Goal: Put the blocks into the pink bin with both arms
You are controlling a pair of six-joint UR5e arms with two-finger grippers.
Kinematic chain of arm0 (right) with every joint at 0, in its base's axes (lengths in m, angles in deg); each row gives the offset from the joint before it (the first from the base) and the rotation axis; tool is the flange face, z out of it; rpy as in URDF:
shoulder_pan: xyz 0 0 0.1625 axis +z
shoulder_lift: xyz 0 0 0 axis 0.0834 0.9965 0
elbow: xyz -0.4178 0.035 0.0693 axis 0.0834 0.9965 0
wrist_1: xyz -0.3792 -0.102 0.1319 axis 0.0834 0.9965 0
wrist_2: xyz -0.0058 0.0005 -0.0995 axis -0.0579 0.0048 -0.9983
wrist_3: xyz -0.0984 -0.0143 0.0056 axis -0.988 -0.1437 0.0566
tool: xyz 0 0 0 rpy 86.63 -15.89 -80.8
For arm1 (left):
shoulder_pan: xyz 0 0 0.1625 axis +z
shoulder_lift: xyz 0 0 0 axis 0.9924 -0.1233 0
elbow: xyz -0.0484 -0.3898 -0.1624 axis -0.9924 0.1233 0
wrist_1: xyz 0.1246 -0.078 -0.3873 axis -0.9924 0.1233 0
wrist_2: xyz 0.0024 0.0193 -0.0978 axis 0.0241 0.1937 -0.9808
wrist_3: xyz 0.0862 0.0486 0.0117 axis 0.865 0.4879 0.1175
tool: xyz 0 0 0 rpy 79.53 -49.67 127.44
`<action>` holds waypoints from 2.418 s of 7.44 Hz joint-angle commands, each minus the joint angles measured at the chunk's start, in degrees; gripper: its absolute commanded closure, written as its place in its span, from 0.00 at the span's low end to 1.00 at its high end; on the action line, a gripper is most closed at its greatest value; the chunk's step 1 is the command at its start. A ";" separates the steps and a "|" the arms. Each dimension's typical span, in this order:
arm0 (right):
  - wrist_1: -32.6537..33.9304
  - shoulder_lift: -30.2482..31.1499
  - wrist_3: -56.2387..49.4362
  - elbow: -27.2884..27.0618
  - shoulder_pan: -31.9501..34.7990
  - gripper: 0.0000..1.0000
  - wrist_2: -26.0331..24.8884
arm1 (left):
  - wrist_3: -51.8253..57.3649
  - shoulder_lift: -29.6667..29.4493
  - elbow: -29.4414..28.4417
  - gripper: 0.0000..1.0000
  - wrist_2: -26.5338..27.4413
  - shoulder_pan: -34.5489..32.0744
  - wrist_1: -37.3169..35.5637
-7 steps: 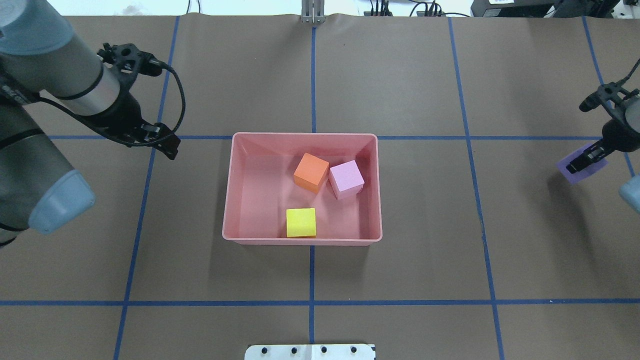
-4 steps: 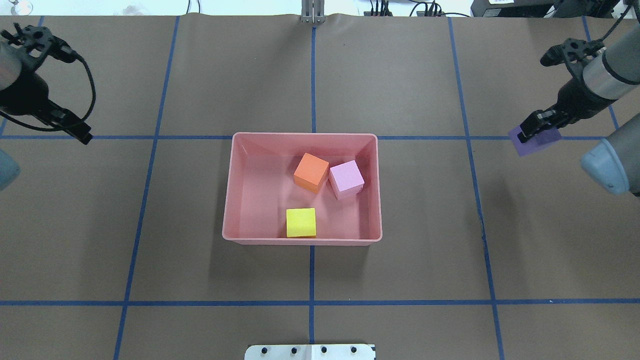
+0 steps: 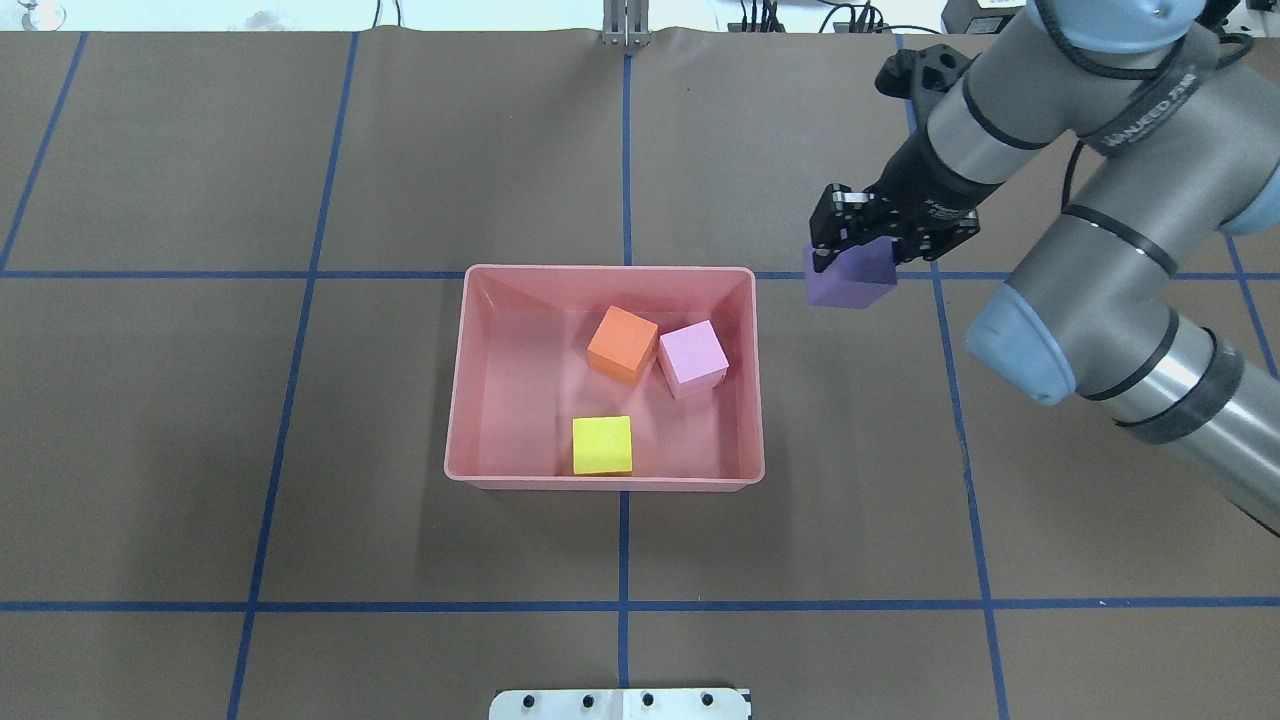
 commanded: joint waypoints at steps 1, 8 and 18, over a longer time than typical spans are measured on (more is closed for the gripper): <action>0.63 -8.21 10.98 1.84 -8.94 1.00 -8.21 | 0.01 0.86 -2.24 0.00 -0.07 -1.65 2.00; 3.34 -28.02 25.09 20.22 -22.69 0.02 -26.08 | -0.08 0.50 -2.77 0.00 -0.15 -1.56 2.09; 8.72 -9.68 -26.61 15.83 7.07 0.00 -6.95 | 17.01 7.87 -2.24 0.00 -4.90 -12.61 1.12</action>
